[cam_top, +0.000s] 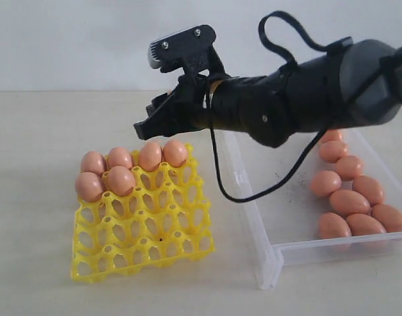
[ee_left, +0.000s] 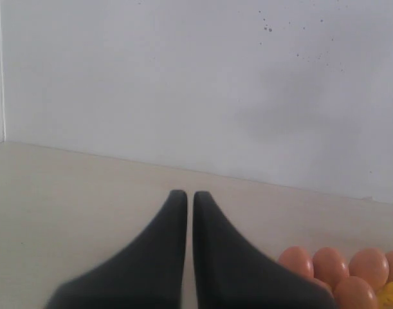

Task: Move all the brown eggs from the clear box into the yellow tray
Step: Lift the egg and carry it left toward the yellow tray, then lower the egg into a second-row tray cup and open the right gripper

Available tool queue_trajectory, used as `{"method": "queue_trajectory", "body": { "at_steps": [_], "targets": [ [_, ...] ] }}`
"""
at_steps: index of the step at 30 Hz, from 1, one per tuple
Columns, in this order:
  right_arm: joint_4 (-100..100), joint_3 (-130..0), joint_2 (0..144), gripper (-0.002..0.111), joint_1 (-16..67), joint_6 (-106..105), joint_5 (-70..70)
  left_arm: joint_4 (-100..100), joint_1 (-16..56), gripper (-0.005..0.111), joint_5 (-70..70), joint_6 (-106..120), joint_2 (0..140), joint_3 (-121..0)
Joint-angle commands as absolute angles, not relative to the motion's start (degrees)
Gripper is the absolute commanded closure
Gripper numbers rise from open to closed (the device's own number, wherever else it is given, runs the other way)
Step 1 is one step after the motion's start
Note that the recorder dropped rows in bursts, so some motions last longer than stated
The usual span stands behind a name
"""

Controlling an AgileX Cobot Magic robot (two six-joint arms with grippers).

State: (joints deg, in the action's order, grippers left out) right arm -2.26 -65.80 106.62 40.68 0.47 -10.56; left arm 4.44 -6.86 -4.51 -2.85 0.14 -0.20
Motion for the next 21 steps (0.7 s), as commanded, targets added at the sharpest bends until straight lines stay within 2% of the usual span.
{"method": "queue_trajectory", "body": {
  "at_steps": [1, 4, 10, 21],
  "targets": [
    [-2.63, -59.22, 108.13, 0.108, 42.21, 0.54, -29.52, 4.95, -6.77, 0.103, -4.55, -3.36, 0.0, 0.0],
    [-4.88, -56.6, 110.6, 0.108, 42.21, 2.47, -37.07, 4.95, -6.77, 0.103, -4.4, -3.36, 0.0, 0.0],
    [-16.85, -56.74, 116.88, 0.108, 42.21, 4.01, -41.47, 4.95, -6.77, 0.103, -4.4, -3.36, 0.0, 0.0],
    [-15.29, -56.74, 120.66, 0.108, 42.21, 3.9, -45.36, 4.95, -6.77, 0.103, -4.29, -3.36, 0.0, 0.0]
  ]
}}
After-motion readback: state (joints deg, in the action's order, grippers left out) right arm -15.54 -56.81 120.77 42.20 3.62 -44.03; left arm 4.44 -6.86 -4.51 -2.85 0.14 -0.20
